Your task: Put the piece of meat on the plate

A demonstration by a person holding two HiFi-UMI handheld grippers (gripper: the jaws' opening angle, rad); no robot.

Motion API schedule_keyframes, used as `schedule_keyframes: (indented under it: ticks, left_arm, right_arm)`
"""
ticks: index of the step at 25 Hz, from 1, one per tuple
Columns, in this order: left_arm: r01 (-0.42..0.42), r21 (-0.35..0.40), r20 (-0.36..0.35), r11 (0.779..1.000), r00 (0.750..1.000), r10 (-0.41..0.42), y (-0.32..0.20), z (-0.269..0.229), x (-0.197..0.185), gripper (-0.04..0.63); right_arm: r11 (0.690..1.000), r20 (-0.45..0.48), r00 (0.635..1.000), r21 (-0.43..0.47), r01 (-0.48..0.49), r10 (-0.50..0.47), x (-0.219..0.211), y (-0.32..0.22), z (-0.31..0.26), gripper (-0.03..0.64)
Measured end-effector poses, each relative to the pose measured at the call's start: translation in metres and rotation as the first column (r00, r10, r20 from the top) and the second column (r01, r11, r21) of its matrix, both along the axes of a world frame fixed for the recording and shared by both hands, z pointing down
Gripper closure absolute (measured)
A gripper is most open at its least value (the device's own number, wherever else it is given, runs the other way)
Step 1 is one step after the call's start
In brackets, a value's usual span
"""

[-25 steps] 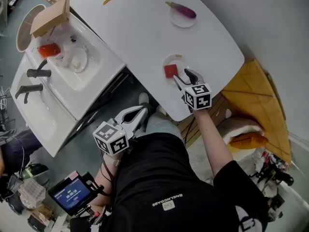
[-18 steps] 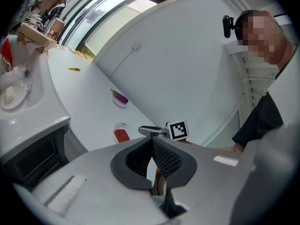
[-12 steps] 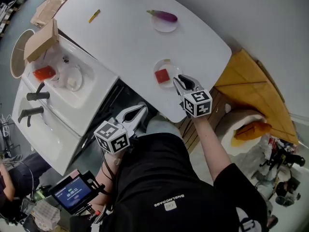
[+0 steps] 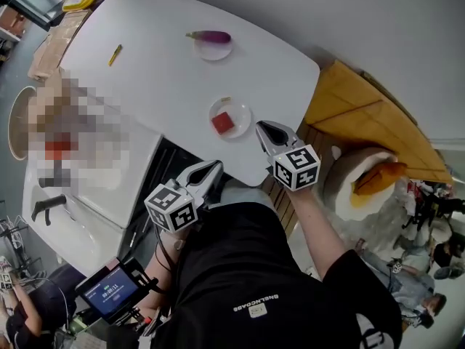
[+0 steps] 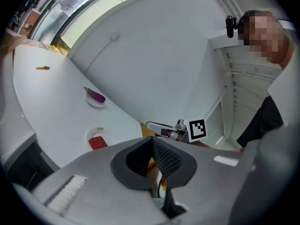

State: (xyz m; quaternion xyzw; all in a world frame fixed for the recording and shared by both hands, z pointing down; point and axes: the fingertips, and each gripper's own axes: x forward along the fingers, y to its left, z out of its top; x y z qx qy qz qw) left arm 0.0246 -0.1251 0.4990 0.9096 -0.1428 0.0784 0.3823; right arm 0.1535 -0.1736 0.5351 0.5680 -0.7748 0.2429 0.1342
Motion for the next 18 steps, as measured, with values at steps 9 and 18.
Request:
schedule_keyframes:
  ticks: [9,18]
  left_arm:
    - [-0.073,0.027,-0.03,0.997,0.997,0.074,0.008,-0.019,0.047,0.58]
    - [-0.194,0.08,-0.037,0.978,0.98,0.197,0.024,-0.04,0.102,0.58]
  right_arm:
    - [0.994,0.044,0.996,0.076,-0.076,0.073,0.028,0.032,-0.044,0.604]
    - [0.98,0.053,0.986,0.112,-0.163,0.158,0.062,0.071,-0.072,0.609]
